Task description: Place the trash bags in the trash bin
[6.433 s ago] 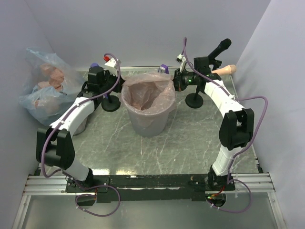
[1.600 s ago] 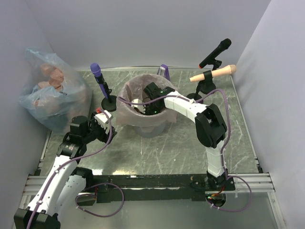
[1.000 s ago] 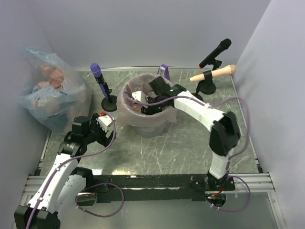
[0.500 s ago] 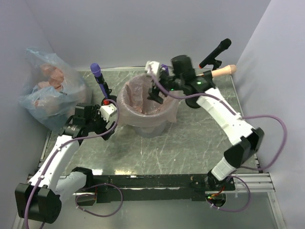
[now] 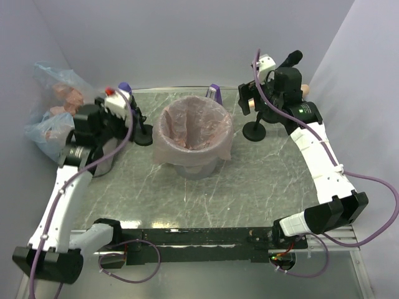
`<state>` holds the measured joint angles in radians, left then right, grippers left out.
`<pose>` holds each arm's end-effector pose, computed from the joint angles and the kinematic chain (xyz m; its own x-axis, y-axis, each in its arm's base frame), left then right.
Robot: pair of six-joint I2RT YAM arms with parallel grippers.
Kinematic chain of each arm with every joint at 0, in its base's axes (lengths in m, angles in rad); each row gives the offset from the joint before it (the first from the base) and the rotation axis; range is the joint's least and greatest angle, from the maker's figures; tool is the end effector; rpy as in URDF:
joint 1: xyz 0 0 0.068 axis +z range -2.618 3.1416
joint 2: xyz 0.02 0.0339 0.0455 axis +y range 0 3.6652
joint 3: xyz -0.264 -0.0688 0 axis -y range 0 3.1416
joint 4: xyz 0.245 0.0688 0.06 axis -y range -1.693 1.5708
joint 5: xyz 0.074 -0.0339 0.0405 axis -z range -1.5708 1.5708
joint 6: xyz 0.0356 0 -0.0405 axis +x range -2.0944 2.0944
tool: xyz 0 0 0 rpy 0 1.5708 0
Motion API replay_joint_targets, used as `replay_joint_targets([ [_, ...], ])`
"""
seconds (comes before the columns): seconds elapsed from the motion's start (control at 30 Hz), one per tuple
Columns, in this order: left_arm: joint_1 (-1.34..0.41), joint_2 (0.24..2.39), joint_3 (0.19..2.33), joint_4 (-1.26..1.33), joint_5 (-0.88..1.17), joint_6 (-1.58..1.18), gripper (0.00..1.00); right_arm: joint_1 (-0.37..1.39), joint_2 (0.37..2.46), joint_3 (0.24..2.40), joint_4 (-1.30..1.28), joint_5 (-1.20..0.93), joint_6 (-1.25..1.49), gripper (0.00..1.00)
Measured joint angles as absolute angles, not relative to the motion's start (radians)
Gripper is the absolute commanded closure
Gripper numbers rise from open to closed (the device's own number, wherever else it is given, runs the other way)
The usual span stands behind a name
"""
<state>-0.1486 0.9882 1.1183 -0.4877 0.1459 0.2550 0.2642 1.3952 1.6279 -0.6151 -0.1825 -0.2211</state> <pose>0.2091 -0.0365 0.3870 -0.2641 0.2919 -0.9193 0.3594 0.9142 0.1870 0.2875 0.0845 0.4476 -0.2595 -0.2936 -0.9200 -0.4881 0.8619 -0.1374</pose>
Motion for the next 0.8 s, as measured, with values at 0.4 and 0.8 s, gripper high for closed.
replay_joint_targets([
  [0.4, -0.144, 1.413, 1.699, -0.397, 0.126, -0.094, 0.03, 0.273, 1.386, 1.623, -0.603, 0.230, -0.105, 0.01],
  [0.8, -0.143, 1.518, 1.670, -0.366, 0.035, -0.265, 0.03, 0.273, 1.337, 1.638, -0.525, 0.432, -0.095, 0.01],
])
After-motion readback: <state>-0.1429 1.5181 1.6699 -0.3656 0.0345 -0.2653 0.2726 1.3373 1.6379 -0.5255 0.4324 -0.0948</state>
